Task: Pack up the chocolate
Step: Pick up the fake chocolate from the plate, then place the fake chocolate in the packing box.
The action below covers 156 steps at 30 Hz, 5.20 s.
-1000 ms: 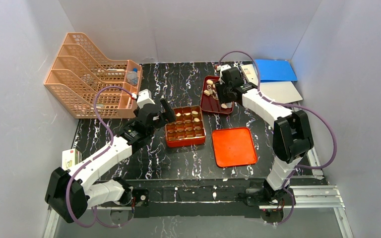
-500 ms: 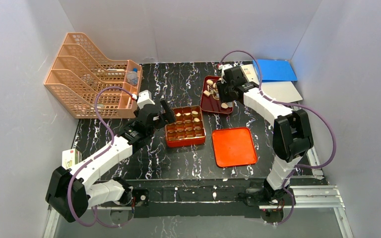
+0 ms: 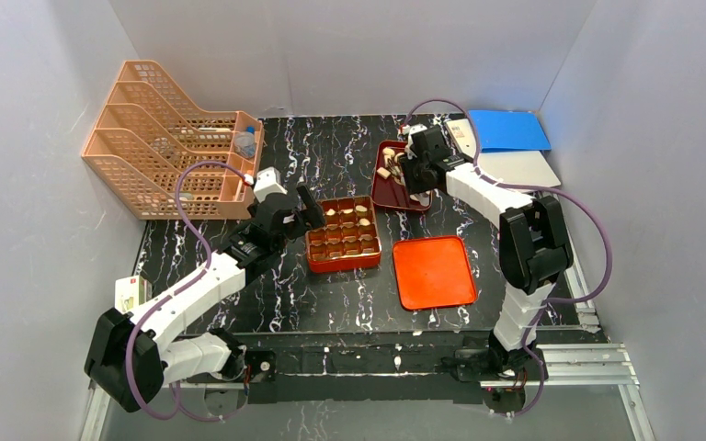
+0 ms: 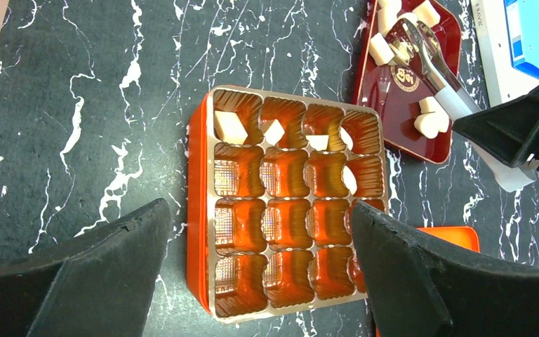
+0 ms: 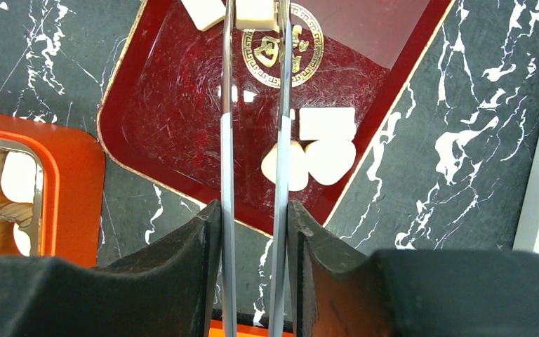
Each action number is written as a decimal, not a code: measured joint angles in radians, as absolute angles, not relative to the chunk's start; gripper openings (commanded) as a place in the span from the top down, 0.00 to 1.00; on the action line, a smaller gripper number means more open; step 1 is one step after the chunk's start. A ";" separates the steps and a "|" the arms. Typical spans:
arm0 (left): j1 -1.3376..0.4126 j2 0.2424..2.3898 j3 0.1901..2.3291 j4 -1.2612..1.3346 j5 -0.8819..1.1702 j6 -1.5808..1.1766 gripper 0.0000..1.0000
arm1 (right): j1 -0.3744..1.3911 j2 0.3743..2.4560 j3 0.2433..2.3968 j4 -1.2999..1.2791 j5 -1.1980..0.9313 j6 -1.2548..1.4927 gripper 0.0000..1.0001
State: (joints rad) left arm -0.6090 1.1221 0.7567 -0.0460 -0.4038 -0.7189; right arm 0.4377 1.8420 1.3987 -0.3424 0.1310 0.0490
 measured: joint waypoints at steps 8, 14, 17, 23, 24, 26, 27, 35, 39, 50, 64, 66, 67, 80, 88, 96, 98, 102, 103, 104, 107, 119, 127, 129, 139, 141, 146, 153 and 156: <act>-0.597 1.122 0.745 -0.041 -0.401 -0.719 0.02 | 0.438 1.849 1.399 -0.340 0.136 0.052 0.99; -0.597 1.122 0.745 -0.040 -0.398 -0.719 0.02 | 0.438 1.844 1.398 -0.341 0.144 0.063 0.99; -0.597 1.122 0.745 -0.041 -0.398 -0.719 0.02 | 0.438 1.830 1.397 -0.345 0.147 0.070 0.99; -0.597 1.113 0.745 -0.049 -0.398 -0.719 0.02 | 0.438 1.773 1.397 -0.354 0.147 0.076 0.99; -0.597 1.112 0.745 -0.051 -0.399 -0.720 0.02 | 0.438 1.765 1.397 -0.355 0.147 0.076 0.99; -0.597 1.111 0.745 -0.055 -0.399 -0.723 0.02 | 0.438 1.750 1.396 -0.357 0.146 0.078 0.99; -0.597 1.110 0.745 -0.056 -0.398 -0.724 0.02 | 0.438 1.743 1.396 -0.357 0.146 0.078 0.99; -0.597 1.098 0.745 -0.065 -0.398 -0.730 0.03 | 0.438 1.719 1.385 -0.366 0.146 0.080 0.83; -0.597 1.095 0.745 -0.069 -0.398 -0.734 0.03 | 0.438 1.716 1.371 -0.376 0.142 0.083 0.70; -0.597 1.095 0.745 -0.068 -0.398 -0.734 0.03 | 0.438 1.720 1.374 -0.397 0.138 0.089 0.58; -0.597 1.095 0.745 -0.068 -0.398 -0.734 0.02 | 0.438 1.782 1.401 -0.416 0.135 0.094 0.56; -0.597 1.095 0.745 -0.068 -0.398 -0.733 0.02 | 0.438 1.784 1.406 -0.416 0.135 0.094 0.55; -0.597 1.095 0.745 -0.068 -0.398 -0.733 0.02 | 0.438 1.785 1.407 -0.416 0.135 0.094 0.55; -0.596 1.095 0.744 -0.065 -0.398 -0.733 0.02 | 0.438 1.835 1.424 -0.413 0.136 0.094 0.62; -0.596 1.095 0.744 -0.060 -0.398 -0.732 0.02 | 0.438 1.843 1.424 -0.411 0.150 0.097 0.98; -0.593 1.095 0.744 -0.061 -0.398 -0.733 0.02 | 0.438 1.837 1.424 -0.411 0.154 0.100 0.99; -0.592 1.095 0.744 -0.062 -0.398 -0.733 0.02 | 0.438 1.830 1.424 -0.413 0.154 0.101 0.99; -0.592 1.095 0.744 -0.066 -0.398 -0.733 0.02 | 0.438 1.806 1.424 -0.417 0.152 0.102 0.99; -0.592 1.095 0.744 -0.069 -0.398 -0.733 0.02 | 0.438 1.797 1.424 -0.418 0.152 0.102 0.99; -0.592 1.095 0.744 -0.070 -0.398 -0.733 0.02 | 0.438 1.789 1.424 -0.419 0.150 0.102 0.99; -0.592 1.093 0.744 -0.076 -0.398 -0.733 0.03 | 0.438 1.760 1.424 -0.420 0.149 0.104 0.99; -0.592 1.089 0.747 -0.088 -0.398 -0.733 0.03 | 0.495 1.626 1.359 -0.452 0.149 0.114 0.99; -0.592 1.081 0.751 -0.109 -0.399 -0.731 0.03 | 0.685 1.505 1.316 -0.503 0.160 0.146 0.99; -0.592 1.076 0.752 -0.116 -0.399 -0.730 0.03 | 0.728 1.478 1.311 -0.523 0.164 0.159 0.99; -0.592 1.055 0.755 -0.137 -0.399 -0.730 0.03 | 0.921 1.439 1.300 -0.587 0.241 0.233 0.99; -0.592 1.054 0.757 -0.139 -0.399 -0.730 0.03 | 0.949 1.439 1.286 -0.593 0.250 0.244 0.99; -0.592 1.050 0.764 -0.143 -0.399 -0.730 0.03 | 0.977 1.439 1.259 -0.615 0.276 0.270 0.99; -0.592 1.049 0.764 -0.144 -0.399 -0.731 0.03 | 0.985 1.424 1.246 -0.633 0.311 0.290 0.99; -0.592 1.049 0.764 -0.143 -0.399 -0.733 0.03 | 0.985 1.420 1.246 -0.633 0.319 0.290 0.99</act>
